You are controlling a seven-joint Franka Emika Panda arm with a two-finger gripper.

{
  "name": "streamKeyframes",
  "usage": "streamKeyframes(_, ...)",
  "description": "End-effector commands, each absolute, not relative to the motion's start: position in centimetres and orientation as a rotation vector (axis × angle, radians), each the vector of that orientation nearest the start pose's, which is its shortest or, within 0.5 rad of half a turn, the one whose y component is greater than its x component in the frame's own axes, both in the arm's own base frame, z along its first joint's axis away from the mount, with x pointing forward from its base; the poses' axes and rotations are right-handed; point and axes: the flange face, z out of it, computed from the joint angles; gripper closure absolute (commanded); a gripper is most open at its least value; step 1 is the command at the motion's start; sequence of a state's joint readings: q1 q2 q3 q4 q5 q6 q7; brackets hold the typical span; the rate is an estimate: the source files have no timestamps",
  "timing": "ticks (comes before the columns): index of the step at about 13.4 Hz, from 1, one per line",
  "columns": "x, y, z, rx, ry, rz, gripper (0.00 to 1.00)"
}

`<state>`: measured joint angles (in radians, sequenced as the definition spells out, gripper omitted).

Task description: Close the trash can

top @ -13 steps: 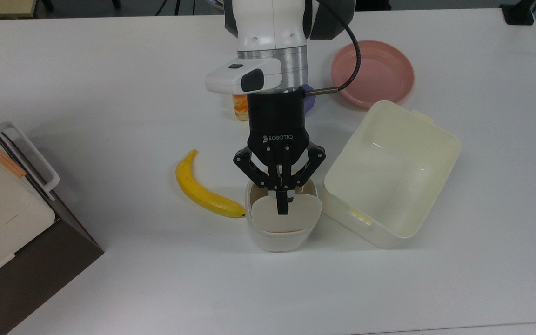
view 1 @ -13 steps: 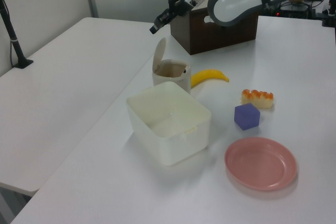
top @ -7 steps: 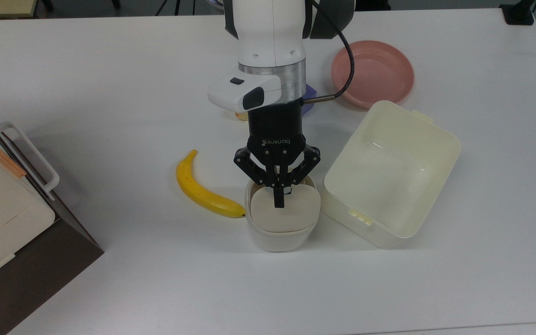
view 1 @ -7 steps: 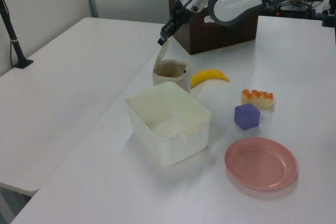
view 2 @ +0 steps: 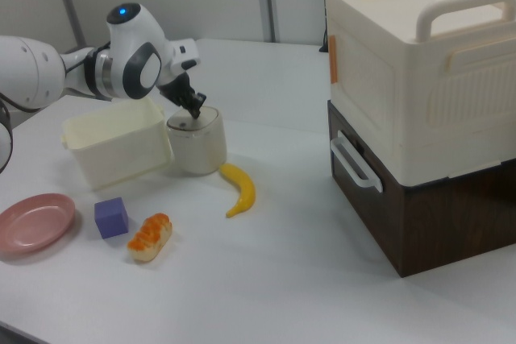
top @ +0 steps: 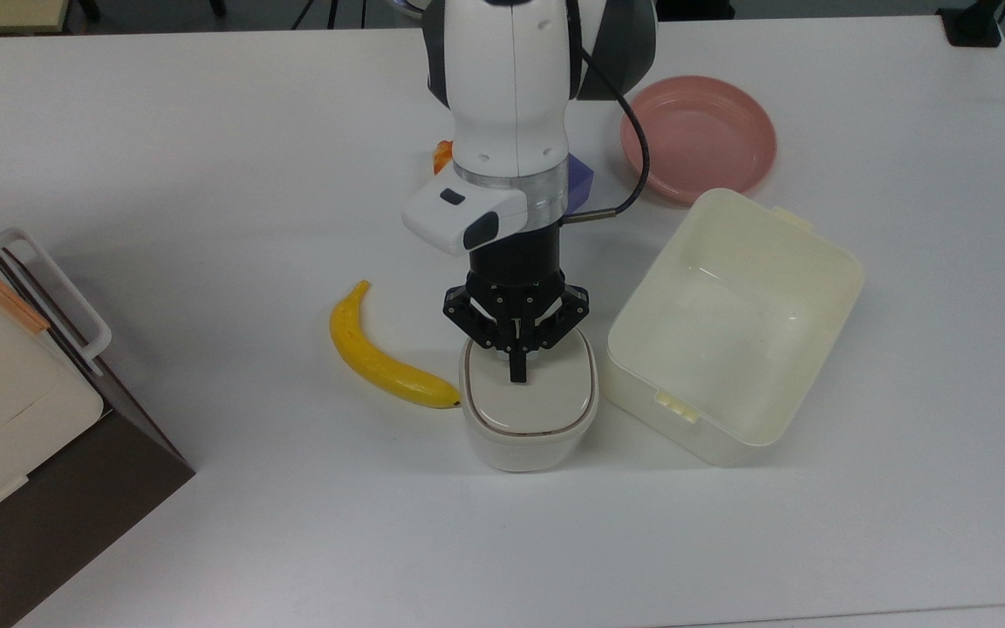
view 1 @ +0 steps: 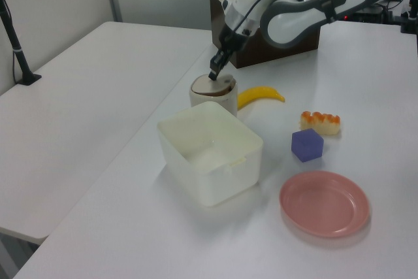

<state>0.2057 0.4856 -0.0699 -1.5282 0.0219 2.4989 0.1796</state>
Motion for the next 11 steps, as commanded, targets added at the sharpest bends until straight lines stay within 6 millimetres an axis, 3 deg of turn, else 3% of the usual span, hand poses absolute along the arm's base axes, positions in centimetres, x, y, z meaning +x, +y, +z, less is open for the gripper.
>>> streamKeyframes(1,71.2,11.4,41.1,-3.036,0.003,-0.662,1.0)
streamKeyframes(3,71.3,11.5,39.4,-3.051,-0.005,-0.632,1.0)
streamKeyframes(11,71.4,12.2,38.1,-3.086,-0.057,-0.634,1.0)
